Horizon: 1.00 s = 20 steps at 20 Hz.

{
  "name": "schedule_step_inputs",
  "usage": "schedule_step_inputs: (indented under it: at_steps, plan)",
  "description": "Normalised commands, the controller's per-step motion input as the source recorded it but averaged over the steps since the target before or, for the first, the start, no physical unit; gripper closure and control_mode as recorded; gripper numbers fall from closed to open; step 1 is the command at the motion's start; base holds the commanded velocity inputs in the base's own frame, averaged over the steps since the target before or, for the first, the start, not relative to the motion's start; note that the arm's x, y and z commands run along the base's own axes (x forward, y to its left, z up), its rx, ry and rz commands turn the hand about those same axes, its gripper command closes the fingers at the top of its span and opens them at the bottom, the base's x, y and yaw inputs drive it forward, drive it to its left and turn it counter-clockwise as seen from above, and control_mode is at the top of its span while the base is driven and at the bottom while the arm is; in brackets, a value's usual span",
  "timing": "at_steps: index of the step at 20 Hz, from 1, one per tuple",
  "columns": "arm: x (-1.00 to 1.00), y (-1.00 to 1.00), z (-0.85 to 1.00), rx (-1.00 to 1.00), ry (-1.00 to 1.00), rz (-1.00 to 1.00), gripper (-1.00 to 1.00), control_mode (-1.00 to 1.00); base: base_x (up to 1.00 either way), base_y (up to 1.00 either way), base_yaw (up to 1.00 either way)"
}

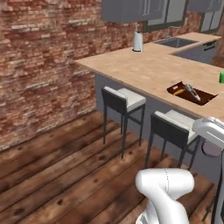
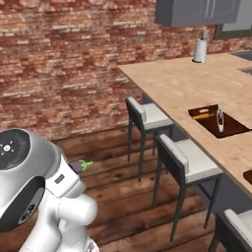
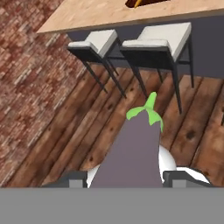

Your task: Gather the carrot and eggplant from the fridge and place them on a tray on the dining counter. Then gather the fishs from the fridge and place them on the other tray.

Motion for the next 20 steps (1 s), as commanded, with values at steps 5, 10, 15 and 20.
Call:
schedule_step_inputs:
  at_steps: [5, 10, 15, 20]
  plan:
    - [0.0, 0.0, 0.0, 0.0, 0.0, 0.0, 1.0, 1.0, 0.65, 0.57, -0.5]
    - [0.0, 0.0, 0.0, 0.0, 0.0, 0.0, 1.0, 1.0, 0.66, 0.46, -0.49]
    - [0.0, 0.0, 0.0, 0.0, 0.0, 0.0, 1.0, 1.0, 0.74, 0.4, -0.46]
    - [0.0, 0.0, 0.0, 0.0, 0.0, 0.0, 1.0, 1.0, 0.8, 0.34, -0.44]
